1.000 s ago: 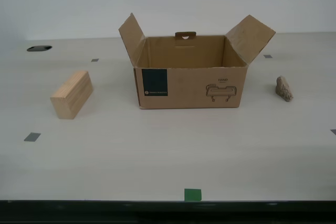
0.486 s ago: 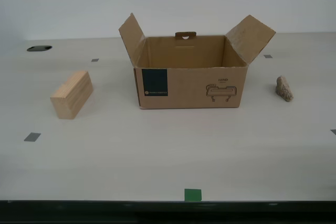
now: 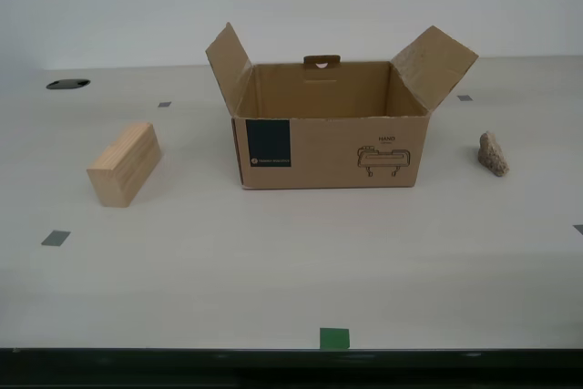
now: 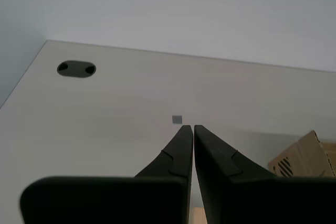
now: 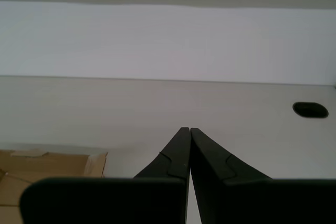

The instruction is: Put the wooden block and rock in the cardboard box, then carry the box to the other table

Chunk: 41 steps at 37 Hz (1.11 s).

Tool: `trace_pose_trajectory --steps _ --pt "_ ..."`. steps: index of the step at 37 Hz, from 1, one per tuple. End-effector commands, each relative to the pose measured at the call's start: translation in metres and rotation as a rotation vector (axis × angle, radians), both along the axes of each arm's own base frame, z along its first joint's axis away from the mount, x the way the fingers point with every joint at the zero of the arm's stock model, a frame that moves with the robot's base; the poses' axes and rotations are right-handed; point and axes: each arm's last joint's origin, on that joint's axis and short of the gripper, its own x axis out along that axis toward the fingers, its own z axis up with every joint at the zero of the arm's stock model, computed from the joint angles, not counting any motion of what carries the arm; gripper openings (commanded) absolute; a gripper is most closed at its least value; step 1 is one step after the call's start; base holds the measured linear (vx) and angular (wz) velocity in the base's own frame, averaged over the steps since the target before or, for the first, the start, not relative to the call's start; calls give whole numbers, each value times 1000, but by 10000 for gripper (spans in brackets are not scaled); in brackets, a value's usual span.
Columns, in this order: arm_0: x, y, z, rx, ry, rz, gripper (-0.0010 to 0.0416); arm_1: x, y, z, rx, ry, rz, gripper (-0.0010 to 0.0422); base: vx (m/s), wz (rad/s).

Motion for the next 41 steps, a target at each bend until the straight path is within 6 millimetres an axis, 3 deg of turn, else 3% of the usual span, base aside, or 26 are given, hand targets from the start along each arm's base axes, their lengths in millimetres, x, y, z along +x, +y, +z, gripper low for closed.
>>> trace_pose_trajectory --steps 1,20,30,41 --pt "-6 0 7 7 45 -2 0 -4 0 8 -3 48 -1 0 0 0" --pt "-39 0 38 45 241 -28 0 -27 0 43 1 334 -5 0 0 0" --pt "-43 0 50 46 376 -33 0 -7 0 57 51 488 -52 0 0 0" --pt "-31 0 56 49 557 -43 0 16 -3 58 -1 626 -103 0 0 0"
